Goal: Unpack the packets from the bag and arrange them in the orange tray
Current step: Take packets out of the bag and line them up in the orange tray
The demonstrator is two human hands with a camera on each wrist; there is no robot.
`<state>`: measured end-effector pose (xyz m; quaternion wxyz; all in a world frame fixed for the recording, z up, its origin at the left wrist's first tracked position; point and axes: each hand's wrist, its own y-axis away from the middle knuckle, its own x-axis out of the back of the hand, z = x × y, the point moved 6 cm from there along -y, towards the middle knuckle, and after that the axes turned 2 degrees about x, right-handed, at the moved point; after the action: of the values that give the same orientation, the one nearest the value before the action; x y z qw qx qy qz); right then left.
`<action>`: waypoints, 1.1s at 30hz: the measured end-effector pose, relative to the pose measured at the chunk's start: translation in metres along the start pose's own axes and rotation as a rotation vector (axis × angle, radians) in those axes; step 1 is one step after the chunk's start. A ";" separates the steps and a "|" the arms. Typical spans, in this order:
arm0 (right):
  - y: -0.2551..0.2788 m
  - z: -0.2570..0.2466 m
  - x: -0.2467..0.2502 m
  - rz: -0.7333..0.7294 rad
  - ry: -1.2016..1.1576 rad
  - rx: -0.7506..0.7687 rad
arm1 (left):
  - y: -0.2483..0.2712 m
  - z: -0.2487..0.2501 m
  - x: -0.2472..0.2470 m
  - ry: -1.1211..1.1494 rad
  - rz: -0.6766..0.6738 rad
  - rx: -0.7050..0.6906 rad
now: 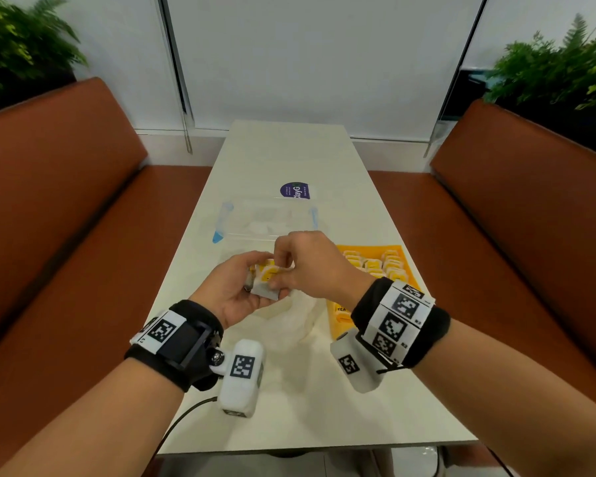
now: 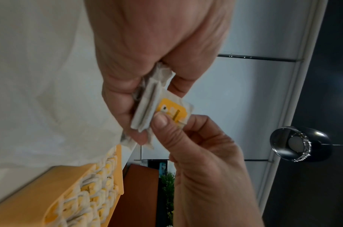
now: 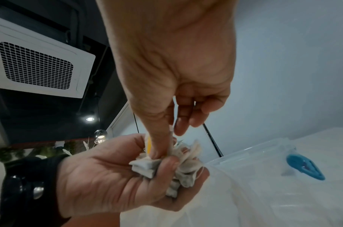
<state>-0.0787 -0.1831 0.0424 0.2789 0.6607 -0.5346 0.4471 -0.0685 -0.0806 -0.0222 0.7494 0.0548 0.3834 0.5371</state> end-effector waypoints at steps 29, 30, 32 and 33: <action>0.085 0.200 0.012 -0.375 0.517 -0.591 | -0.007 0.000 0.004 -0.001 0.064 -0.052; 0.085 0.201 0.011 -0.360 0.546 -0.600 | -0.008 0.000 0.005 0.000 0.068 -0.054; 0.084 0.203 0.010 -0.361 0.628 -0.589 | -0.010 0.000 0.007 0.002 0.076 -0.055; 0.083 0.204 0.008 -0.377 0.681 -0.568 | -0.011 0.000 0.008 0.004 0.079 -0.052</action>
<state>-0.0980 -0.3823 -0.0502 0.6838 0.4599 -0.3845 0.4160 -0.0597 -0.0786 -0.0317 0.7279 0.0492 0.3686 0.5760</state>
